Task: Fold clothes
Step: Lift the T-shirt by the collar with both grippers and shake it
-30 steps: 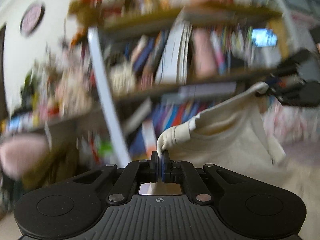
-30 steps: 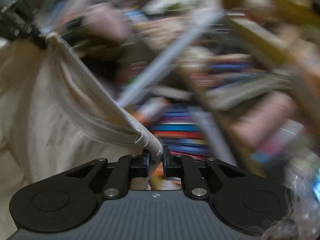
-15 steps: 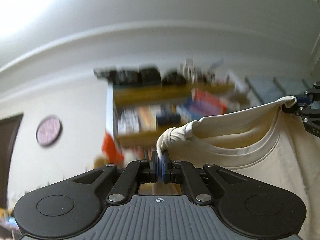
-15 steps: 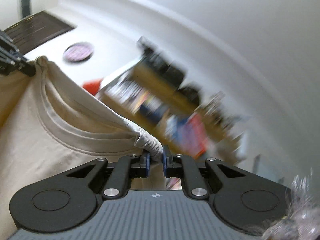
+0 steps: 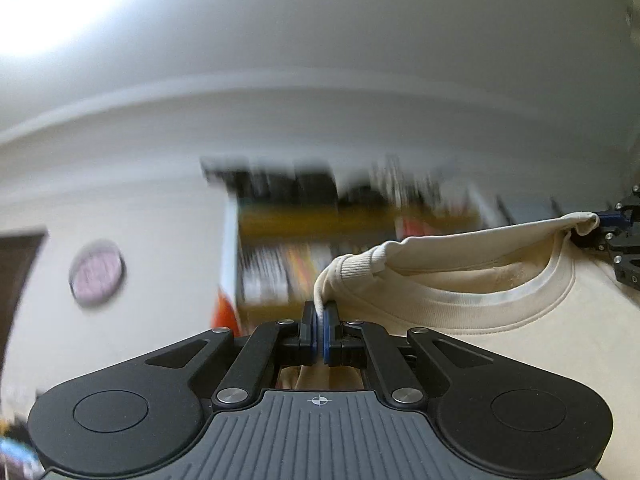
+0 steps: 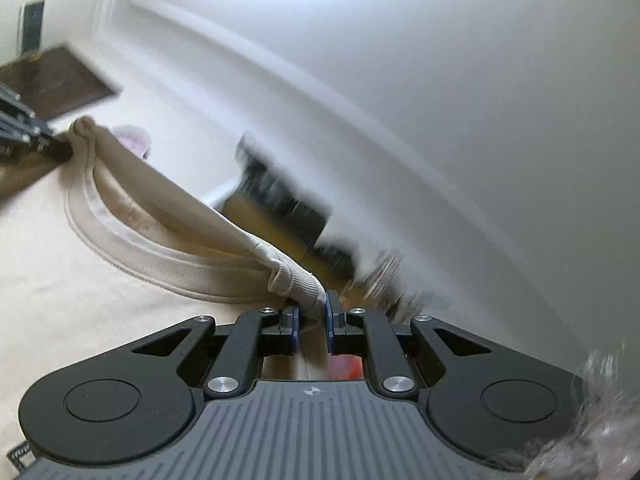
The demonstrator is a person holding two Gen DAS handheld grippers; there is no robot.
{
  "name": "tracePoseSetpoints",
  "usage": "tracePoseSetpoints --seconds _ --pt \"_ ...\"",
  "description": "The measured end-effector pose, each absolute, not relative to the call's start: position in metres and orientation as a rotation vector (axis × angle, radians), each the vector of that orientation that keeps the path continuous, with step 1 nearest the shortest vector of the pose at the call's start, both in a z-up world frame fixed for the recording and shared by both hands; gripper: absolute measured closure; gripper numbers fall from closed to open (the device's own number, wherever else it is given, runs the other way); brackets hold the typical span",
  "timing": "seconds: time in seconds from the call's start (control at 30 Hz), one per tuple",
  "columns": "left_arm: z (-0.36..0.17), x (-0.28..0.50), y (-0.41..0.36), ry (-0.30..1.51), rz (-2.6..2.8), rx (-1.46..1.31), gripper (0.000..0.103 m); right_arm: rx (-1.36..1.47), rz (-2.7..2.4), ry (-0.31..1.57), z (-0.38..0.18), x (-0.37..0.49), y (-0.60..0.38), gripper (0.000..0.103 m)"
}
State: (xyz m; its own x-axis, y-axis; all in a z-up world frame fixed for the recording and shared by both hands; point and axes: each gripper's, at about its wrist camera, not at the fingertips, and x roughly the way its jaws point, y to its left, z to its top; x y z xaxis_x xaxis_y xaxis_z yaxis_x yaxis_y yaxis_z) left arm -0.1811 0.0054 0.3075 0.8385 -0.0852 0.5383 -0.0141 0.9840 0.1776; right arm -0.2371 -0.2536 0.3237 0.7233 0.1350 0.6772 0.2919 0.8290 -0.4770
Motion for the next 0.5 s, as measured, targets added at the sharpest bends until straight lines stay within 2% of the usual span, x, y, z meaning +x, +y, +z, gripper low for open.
tracePoseSetpoints --seconds 0.27,0.4,0.5 --pt "0.185 0.012 -0.011 0.069 -0.045 0.254 0.099 -0.654 0.139 -0.142 0.205 -0.041 -0.247 0.092" --pt "0.107 0.093 -0.008 0.316 -0.037 0.279 0.099 -0.625 0.266 0.134 0.113 0.049 -0.225 0.092" --pt "0.065 0.142 -0.004 0.426 -0.005 0.274 0.099 -0.637 0.319 0.246 0.067 0.106 -0.214 0.092"
